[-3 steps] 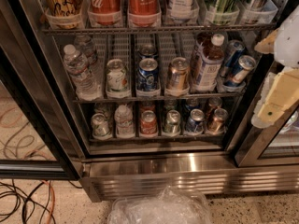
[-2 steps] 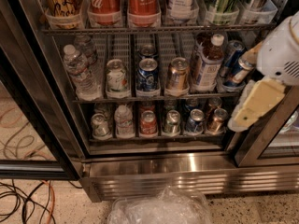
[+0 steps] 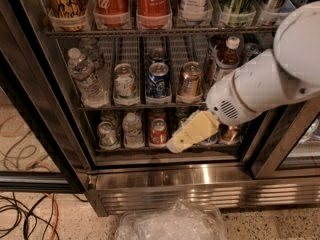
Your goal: Pick coke can from bottom shelf of fridge
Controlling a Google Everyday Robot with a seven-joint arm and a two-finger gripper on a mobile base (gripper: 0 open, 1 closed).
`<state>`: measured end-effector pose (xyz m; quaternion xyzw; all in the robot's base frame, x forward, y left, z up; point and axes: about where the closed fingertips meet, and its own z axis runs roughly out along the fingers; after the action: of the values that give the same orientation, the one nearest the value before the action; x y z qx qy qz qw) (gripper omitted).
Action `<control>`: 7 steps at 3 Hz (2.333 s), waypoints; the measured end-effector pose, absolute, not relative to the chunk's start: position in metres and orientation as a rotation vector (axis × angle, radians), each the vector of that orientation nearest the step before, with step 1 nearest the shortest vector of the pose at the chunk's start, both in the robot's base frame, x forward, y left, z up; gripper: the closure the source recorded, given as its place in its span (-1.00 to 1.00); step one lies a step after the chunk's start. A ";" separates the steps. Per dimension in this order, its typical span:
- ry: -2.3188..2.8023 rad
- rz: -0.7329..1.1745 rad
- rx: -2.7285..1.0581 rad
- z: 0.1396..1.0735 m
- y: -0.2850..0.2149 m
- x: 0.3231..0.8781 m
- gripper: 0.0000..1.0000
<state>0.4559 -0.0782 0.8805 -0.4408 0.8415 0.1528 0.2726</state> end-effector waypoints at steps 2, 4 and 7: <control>2.227 0.388 -1.113 0.888 -0.074 0.472 -1.00; 2.241 0.471 -0.899 0.831 -0.048 0.461 -1.00; 2.196 0.432 -0.610 0.737 -0.029 0.481 -1.00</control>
Offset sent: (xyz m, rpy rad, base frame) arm 0.0154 0.0047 0.0061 0.0312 -0.0501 -0.0495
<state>0.4808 -0.0290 0.7370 -0.2410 0.8678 0.1709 0.3995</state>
